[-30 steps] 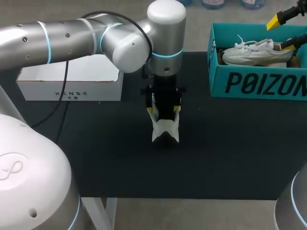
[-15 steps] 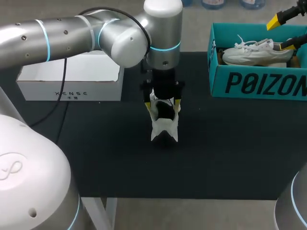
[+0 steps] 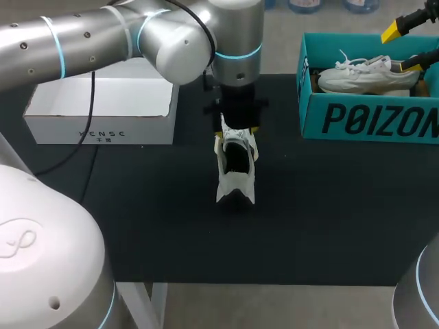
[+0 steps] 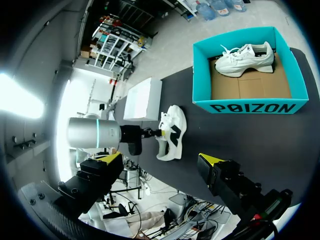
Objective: Take the shoe out of the shoebox, open the shoe tongue, remove and reinsert the insole, then place the shoe into the shoebox
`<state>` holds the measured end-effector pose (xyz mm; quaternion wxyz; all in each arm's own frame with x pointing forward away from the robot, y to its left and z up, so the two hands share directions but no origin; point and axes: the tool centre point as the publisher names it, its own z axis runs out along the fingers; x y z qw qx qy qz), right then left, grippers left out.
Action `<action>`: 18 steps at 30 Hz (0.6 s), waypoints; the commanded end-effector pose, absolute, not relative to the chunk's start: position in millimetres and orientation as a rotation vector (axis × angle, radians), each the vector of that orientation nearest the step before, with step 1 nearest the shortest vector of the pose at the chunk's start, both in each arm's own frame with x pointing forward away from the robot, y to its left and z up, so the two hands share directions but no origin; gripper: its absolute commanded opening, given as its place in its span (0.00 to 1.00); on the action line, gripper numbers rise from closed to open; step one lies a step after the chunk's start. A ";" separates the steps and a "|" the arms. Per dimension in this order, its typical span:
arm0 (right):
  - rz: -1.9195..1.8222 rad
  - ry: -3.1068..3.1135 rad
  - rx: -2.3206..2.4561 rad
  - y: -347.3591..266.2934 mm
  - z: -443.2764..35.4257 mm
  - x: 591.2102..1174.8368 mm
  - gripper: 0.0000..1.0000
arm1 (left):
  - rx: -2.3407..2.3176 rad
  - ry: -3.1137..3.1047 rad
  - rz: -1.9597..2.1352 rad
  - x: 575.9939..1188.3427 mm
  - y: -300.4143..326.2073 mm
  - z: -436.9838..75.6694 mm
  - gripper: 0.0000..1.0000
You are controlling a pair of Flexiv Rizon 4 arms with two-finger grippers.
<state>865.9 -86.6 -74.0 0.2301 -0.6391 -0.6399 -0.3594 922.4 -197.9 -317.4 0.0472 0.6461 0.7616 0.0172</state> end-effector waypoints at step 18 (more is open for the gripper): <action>-0.986 -1.761 -1.760 -86.4 -74.3 866.3 1.00 | 1.810 2.490 0.007 907.0 -205.8 -331.8 0.00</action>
